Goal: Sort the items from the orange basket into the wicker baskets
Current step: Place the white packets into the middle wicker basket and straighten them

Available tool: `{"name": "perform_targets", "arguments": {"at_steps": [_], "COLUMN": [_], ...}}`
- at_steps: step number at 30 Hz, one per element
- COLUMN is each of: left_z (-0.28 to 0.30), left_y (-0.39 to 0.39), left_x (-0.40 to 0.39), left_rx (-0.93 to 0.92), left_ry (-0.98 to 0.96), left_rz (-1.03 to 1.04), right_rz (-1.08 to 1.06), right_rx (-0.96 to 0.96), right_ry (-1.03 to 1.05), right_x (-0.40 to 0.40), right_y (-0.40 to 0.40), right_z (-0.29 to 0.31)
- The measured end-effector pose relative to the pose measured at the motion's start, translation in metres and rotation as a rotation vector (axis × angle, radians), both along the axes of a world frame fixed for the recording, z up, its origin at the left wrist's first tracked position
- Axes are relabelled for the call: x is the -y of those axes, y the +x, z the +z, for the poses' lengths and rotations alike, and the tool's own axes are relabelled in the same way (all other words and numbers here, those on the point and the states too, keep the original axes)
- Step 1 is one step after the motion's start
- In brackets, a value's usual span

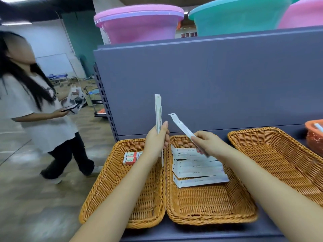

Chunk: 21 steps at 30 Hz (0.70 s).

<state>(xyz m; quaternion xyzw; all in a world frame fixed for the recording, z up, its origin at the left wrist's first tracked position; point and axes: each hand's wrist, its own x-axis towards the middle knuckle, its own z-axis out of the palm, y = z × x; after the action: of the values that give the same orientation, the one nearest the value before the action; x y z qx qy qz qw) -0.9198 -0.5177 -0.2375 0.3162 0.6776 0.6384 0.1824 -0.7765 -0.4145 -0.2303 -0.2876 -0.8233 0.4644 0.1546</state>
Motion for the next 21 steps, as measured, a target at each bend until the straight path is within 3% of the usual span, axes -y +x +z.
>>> {"name": "perform_targets", "arguments": {"at_steps": [10,21], "left_z": [0.002,-0.001], "left_y": [0.003,0.003], "left_x": [0.001,0.001], "left_rx": [0.031,0.037], "left_ry": [0.03,0.008], "left_rz": [-0.044,-0.067], "right_rz": [0.289,0.413], "right_rx": [0.462,0.555], "right_ry": [0.366,0.425], "right_x": [-0.01,0.006], "right_y": [0.036,0.037], "right_z": [-0.007,-0.029]}}
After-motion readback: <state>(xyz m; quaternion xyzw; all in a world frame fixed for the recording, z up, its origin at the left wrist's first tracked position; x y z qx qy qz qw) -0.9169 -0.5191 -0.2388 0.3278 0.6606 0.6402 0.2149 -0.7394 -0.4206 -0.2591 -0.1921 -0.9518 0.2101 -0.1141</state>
